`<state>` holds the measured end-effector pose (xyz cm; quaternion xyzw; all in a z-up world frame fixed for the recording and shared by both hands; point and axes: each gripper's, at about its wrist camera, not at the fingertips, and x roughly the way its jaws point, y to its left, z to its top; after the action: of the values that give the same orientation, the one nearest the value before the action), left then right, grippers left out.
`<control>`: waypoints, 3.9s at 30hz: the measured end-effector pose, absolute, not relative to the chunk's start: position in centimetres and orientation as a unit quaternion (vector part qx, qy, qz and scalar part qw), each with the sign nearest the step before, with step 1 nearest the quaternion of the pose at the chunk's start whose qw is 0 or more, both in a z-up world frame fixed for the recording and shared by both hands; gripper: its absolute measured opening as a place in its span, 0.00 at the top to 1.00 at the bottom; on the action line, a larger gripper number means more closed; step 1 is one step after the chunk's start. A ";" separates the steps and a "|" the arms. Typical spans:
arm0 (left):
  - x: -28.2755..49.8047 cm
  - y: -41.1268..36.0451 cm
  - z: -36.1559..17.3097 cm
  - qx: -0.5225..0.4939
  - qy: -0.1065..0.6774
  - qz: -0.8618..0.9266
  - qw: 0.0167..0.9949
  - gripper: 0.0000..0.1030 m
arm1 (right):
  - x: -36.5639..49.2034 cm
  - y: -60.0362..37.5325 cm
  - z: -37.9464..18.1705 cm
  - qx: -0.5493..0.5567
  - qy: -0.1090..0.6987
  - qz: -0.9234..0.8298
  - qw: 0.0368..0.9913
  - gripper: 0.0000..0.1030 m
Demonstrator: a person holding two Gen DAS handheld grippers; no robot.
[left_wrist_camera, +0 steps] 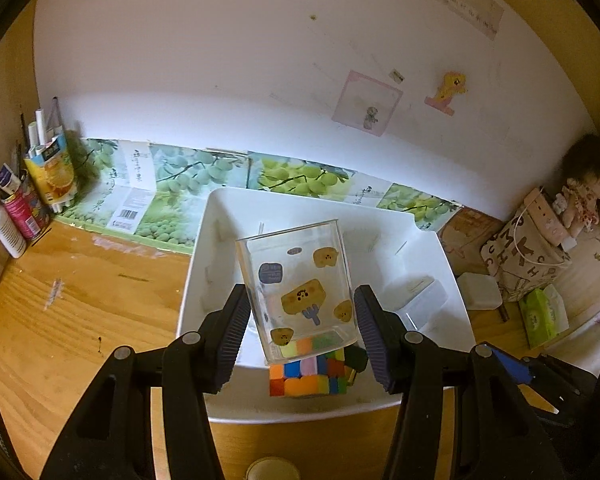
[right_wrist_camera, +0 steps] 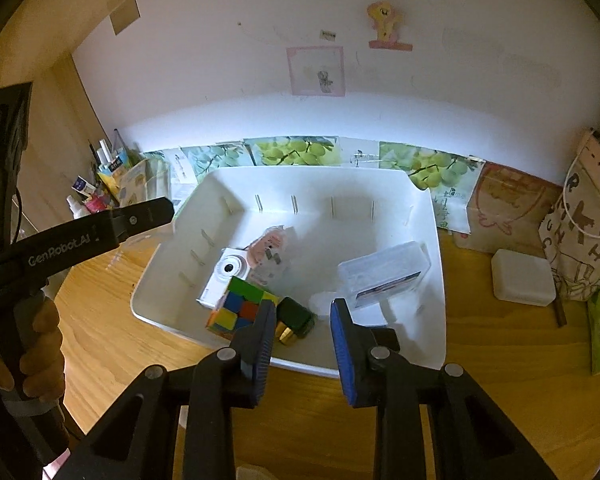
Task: Organize rigid objects
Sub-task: 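Open the right tool to drop the white block in the bin while the left tool releases the clear box, then withdraw both open tools from the bin toward the gold tin on the desk, then grasp the gold tin with the left tool while the right tool grasps the white angular piece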
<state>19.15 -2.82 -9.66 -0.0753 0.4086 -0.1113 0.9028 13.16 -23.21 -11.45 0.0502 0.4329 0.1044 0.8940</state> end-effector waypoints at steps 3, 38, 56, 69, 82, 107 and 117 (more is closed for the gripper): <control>19.7 -3.4 -10.2 -0.074 0.414 -0.109 0.900 0.44 | 13.8 -23.3 -12.1 0.049 0.440 0.116 0.889 0.72; 16.2 -1.6 -9.0 -0.092 0.413 -0.071 0.903 0.25 | 11.3 -23.4 -10.2 0.078 0.413 0.144 0.896 0.48; 10.4 0.8 -10.9 -0.112 0.437 0.006 0.893 0.21 | 6.9 -22.8 -10.7 0.077 0.394 0.192 0.895 0.38; 8.5 1.6 -15.0 -0.162 0.492 0.052 0.854 0.21 | 3.6 -22.7 -13.2 0.028 0.386 0.227 0.894 0.30; 8.3 1.8 -19.3 -0.223 0.563 0.068 0.793 0.21 | 1.3 -21.2 -15.7 -0.061 0.377 0.287 0.879 0.29; 10.6 -2.2 -25.6 -0.231 0.671 0.083 0.700 0.21 | 2.9 -20.6 -21.6 -0.075 0.503 0.374 0.776 0.21; 12.1 -4.5 -26.0 -0.192 0.685 0.087 0.698 0.22 | 3.2 -18.8 -22.2 -0.112 0.528 0.394 0.744 0.21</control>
<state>12.11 -4.52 -25.99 -0.1920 0.6849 0.0867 0.6975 3.21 -18.76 -22.19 -0.1116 0.5277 0.3944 0.7440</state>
